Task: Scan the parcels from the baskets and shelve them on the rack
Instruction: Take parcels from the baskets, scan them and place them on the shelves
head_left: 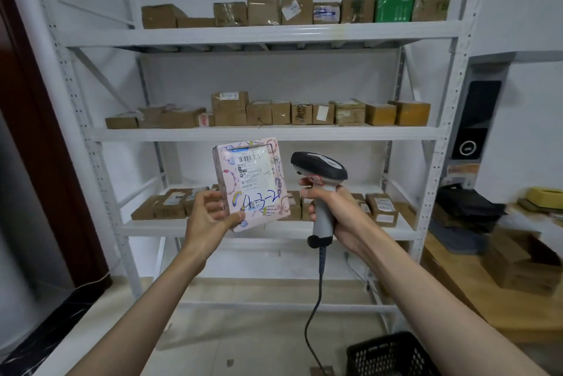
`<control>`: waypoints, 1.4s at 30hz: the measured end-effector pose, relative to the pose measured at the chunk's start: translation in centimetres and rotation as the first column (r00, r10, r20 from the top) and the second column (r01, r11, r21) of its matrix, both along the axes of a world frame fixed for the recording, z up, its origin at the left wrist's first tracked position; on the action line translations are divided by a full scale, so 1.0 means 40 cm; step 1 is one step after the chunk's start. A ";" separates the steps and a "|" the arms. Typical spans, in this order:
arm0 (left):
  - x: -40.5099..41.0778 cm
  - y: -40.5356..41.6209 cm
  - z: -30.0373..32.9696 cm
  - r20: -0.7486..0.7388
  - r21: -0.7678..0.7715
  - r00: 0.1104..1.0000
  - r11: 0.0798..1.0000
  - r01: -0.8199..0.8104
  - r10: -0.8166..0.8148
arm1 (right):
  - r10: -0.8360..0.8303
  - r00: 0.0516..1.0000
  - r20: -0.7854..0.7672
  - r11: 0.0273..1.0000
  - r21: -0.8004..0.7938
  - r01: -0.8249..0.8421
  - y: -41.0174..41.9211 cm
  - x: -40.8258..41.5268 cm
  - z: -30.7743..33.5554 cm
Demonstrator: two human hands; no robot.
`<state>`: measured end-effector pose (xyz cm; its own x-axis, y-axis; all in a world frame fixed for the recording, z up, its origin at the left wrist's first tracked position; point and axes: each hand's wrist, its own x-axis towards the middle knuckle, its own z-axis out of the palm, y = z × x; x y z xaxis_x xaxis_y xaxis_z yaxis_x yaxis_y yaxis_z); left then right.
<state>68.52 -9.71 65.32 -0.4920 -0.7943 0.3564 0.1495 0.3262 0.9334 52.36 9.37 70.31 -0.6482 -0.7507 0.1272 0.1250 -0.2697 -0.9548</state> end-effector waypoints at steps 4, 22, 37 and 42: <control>-0.036 -0.076 0.011 -0.004 0.018 0.999 0.999 -0.042 0.043 | 0.122 0.992 -0.011 0.992 0.037 -0.122 -0.110 -0.061 0.015; -0.260 -0.334 -0.160 0.098 0.230 0.993 0.969 -0.088 0.067 | 0.127 0.992 0.019 0.970 0.205 -0.128 -0.408 -0.337 -0.192; -0.798 -0.507 -0.234 0.099 0.388 0.911 0.858 0.335 -0.401 | -0.301 0.946 0.124 0.948 0.151 0.282 -0.462 -0.693 -0.270; -0.842 -0.565 -0.247 0.126 0.437 0.892 0.831 0.343 -0.435 | -0.237 0.953 0.187 0.963 0.172 0.206 -0.525 -0.744 -0.339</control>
<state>34.86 -32.29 55.46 -0.8167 -0.5697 -0.0920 -0.0299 -0.1175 0.9926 22.62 -11.61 56.74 -0.8006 -0.5856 -0.1272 0.2746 -0.1697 -0.9465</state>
